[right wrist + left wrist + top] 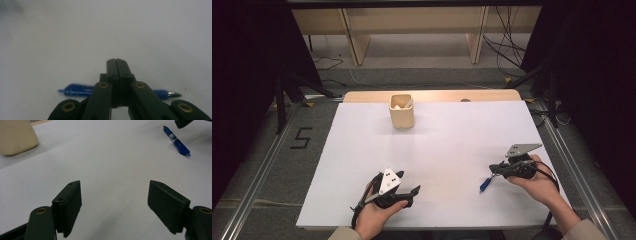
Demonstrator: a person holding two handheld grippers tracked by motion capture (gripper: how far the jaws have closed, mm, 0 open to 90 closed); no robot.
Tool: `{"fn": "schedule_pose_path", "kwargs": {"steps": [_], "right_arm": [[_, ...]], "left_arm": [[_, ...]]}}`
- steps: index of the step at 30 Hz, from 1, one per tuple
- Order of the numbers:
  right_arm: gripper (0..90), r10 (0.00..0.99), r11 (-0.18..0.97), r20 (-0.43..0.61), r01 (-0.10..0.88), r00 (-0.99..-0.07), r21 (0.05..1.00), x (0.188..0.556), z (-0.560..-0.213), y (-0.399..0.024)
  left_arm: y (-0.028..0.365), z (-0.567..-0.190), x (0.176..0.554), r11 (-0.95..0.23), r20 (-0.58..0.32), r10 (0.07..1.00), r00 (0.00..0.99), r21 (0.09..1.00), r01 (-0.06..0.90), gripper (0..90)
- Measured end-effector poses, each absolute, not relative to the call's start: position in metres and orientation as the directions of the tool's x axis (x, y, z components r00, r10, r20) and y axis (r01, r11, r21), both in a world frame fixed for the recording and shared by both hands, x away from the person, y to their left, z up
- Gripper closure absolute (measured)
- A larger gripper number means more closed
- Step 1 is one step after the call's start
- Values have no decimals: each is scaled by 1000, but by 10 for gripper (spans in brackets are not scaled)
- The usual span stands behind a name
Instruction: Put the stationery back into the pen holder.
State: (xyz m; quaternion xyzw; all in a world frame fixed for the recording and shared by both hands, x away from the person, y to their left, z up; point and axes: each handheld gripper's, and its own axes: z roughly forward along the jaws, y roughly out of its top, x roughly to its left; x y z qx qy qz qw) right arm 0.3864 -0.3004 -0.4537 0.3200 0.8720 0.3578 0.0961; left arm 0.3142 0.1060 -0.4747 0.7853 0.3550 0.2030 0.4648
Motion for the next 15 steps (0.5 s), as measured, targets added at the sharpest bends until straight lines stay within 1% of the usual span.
{"fn": "schedule_pose_path", "kwargs": {"steps": [7,15], "right_arm": [[900,605,572,90,510,-791,642,371,-462,-299],[900,580,606,93,504,-810,615,363,-467,-296]], "left_arm": [[108,-475,315,-317,-8,750,661,873,370,274],[111,-475,315,-311,-12,756,655,873,375,274]]}}
